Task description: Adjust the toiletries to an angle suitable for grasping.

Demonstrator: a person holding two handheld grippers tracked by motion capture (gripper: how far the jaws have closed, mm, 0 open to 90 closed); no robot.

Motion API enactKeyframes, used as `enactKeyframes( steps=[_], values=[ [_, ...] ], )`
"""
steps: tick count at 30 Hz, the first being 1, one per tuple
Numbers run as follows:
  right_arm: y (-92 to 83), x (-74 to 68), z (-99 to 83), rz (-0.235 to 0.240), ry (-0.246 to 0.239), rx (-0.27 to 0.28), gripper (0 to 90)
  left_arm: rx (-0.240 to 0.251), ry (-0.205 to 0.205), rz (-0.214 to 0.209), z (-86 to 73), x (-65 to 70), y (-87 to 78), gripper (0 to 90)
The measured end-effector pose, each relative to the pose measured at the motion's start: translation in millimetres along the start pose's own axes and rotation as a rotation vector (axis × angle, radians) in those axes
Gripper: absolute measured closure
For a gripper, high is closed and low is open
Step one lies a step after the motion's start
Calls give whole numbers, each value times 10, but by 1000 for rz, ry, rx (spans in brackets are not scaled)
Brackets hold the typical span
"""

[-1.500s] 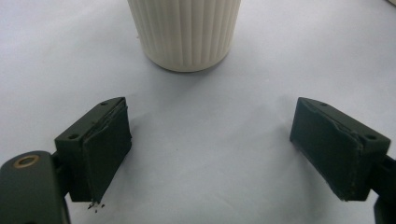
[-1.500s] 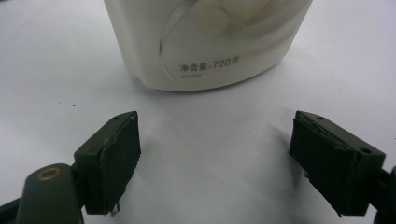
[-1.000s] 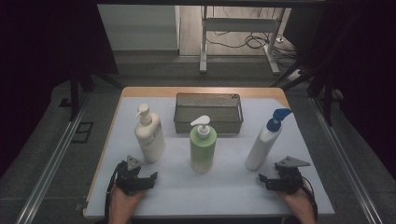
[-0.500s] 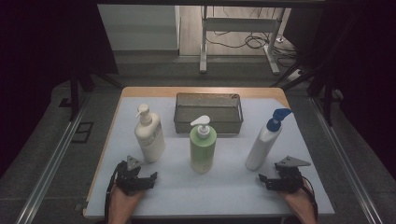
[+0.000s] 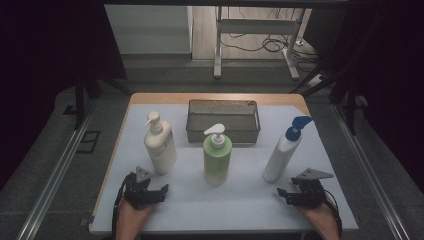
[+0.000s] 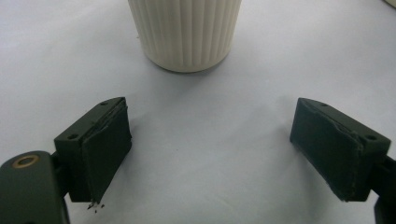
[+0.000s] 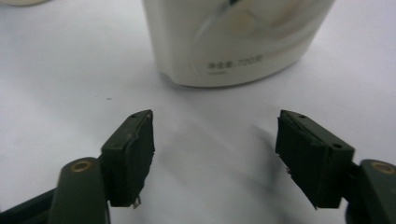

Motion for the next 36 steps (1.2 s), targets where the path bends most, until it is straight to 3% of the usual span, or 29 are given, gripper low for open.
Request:
enactKeyframes(
  steps=[14,16,27,36],
  values=[
    [-94,-281,51,96,-51,8,521,1,0,0,0,1,0,121],
    [-90,-319,62,109,-57,12,606,1,-3,-1,-1,3,0,121],
    [-59,-476,145,106,-70,39,875,2,-3,0,-1,3,1,121],
    [9,-576,229,69,-70,53,892,1,-3,0,-1,3,1,121]
  ],
)
Point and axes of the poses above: each handheld gripper's, and its own axes: y roughly forward along the jaws, z roughly out of its top, x roughly to its right, the point moved 2 cm from there along y, roughly forward along the jaws, and after that the axes turned 12 degrees about y, right-handed, at the moved point
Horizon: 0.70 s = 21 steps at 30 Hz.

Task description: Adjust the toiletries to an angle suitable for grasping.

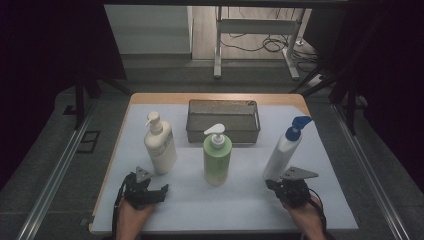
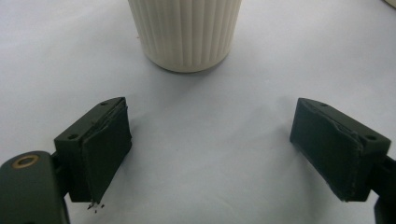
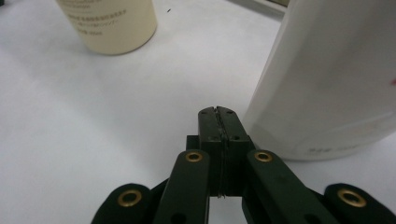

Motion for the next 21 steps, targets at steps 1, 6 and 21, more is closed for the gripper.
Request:
enactKeyframes(
  steps=[1,6,21],
  values=[
    [8,-6,11,-7,0,3,893,0,1,0,0,-1,0,121],
    [67,-13,57,-34,15,19,893,0,0,0,0,0,0,121],
    [260,-3,103,-92,56,31,895,-1,3,1,1,-3,0,121]
  ],
)
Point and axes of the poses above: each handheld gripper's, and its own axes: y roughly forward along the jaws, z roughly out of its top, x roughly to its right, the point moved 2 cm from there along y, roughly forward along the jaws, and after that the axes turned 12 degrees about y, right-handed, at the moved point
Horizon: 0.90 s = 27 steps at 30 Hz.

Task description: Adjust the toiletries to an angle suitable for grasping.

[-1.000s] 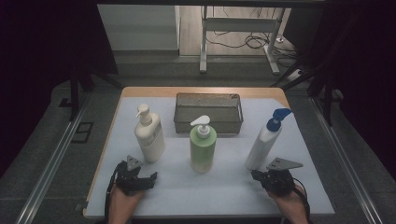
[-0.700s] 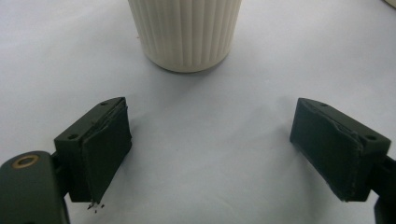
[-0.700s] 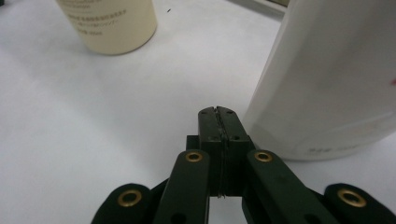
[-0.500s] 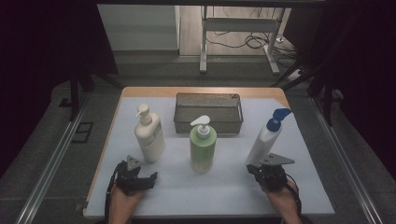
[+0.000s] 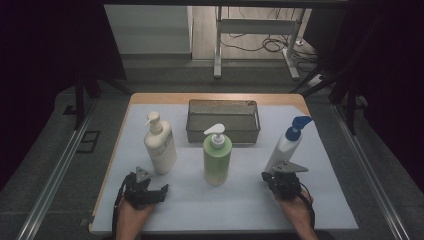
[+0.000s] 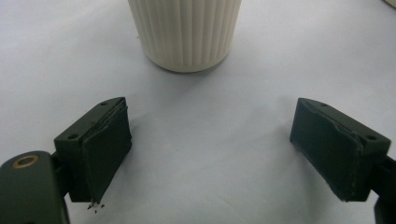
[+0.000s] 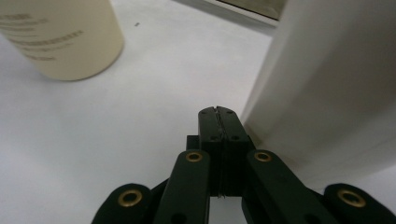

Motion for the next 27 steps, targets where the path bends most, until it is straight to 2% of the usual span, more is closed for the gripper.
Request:
enactKeyframes(
  steps=[11,12,14,21,27],
  values=[
    [-31,7,-28,-22,3,-8,896,0,0,-1,0,-1,0,121],
    [-43,22,-33,-41,-3,-8,896,0,0,0,0,0,0,121],
    [-55,49,-37,-30,7,-7,896,0,0,0,0,0,0,121],
    [-74,60,-39,-39,-3,-10,896,0,0,-1,0,-1,0,121],
    [-118,131,-64,-59,0,-11,896,0,0,0,0,0,0,121]
  ],
)
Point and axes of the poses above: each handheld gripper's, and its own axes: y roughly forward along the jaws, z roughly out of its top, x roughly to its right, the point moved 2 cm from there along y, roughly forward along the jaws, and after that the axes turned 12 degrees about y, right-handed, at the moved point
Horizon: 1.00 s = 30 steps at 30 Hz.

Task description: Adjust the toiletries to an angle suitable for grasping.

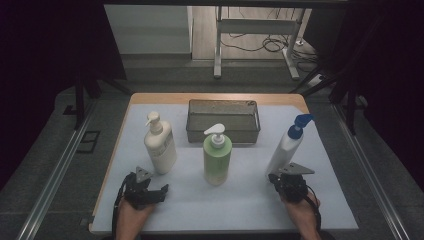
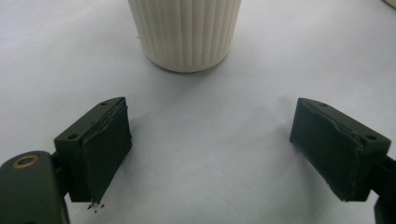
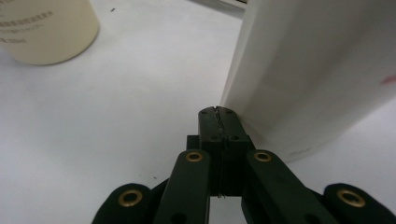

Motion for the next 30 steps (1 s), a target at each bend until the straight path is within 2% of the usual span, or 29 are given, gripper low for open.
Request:
enactKeyframes(
  steps=[13,23,28,30],
  values=[
    [-69,204,-26,-27,38,8,895,0,0,0,0,-1,0,121],
    [35,118,28,-29,19,2,896,0,-1,0,0,0,0,121],
    [15,152,22,-36,22,0,896,0,0,0,0,0,0,121],
    [-14,214,7,-43,31,0,895,0,-2,-1,0,1,0,121]
  ],
)
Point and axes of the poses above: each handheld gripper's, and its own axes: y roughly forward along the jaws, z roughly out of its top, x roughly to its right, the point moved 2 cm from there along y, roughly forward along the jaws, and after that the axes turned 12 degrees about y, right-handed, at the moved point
